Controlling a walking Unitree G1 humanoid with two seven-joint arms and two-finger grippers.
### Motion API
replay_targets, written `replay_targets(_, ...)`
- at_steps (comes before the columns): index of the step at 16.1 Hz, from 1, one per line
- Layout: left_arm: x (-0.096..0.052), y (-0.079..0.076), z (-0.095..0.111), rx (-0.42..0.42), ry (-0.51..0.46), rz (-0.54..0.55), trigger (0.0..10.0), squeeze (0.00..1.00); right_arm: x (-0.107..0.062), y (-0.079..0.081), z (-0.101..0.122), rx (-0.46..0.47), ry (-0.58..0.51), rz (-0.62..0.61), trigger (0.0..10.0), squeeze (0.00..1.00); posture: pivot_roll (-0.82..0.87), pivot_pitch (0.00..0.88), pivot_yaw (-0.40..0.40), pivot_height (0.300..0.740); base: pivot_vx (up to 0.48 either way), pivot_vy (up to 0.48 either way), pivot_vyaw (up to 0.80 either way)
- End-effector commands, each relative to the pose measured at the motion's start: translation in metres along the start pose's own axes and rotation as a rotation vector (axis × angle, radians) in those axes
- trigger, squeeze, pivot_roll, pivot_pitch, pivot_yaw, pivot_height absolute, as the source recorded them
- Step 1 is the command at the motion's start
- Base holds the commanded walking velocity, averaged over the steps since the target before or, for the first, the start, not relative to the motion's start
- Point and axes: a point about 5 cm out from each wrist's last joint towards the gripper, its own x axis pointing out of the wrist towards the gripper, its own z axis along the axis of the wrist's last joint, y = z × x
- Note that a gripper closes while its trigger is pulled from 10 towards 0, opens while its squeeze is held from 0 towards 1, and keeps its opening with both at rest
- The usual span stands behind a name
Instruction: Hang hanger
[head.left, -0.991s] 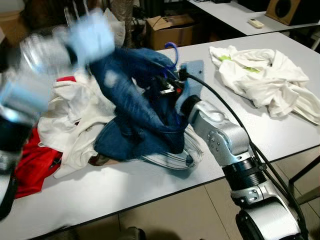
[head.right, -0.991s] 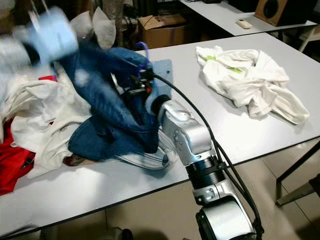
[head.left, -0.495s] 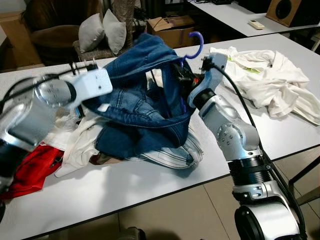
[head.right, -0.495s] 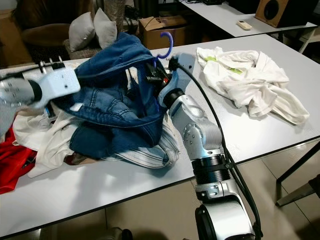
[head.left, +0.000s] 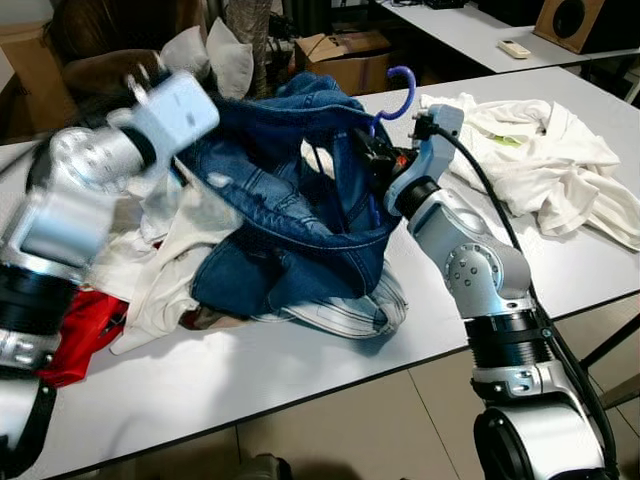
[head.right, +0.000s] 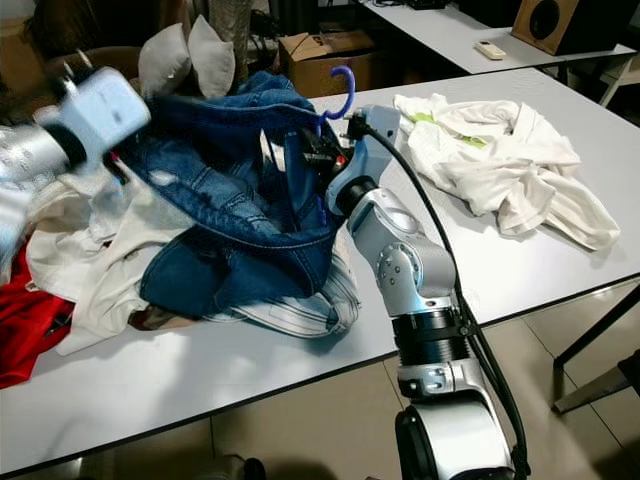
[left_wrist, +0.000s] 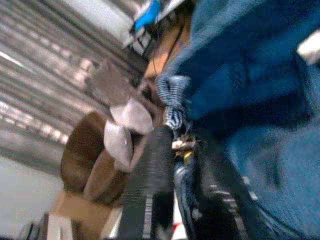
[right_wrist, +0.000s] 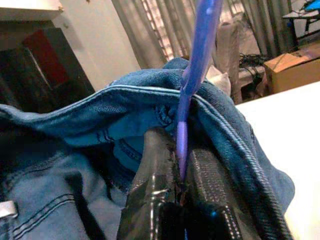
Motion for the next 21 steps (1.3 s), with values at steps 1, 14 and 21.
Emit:
replay_targets(1, -0.003, -0.004, -0.004, -0.018, -0.004, -0.068, 10.0, 1.00, 0.002, -0.001, 0.005, 0.004, -0.008, -0.018, 10.0, 0.00, -0.02, 0.000, 0.045, 0.740, 0.000, 0.000, 0.00)
replay_targets(14, -0.056, -0.022, -0.009, -0.064, -0.299, -0.421, 10.0, 1.00, 0.006, -0.002, 0.009, 0.035, 0.001, -0.006, 10.0, 0.00, -0.01, 0.000, 0.040, 0.740, 0.000, 0.000, 0.00)
replay_targets(21, -0.066, -0.077, 0.005, -0.149, -0.372, -0.568, 10.0, 0.82, 0.004, -0.002, 0.007, 0.037, 0.009, -0.008, 10.0, 0.00, -0.01, 0.000, 0.039, 0.740, 0.000, 0.000, 0.00)
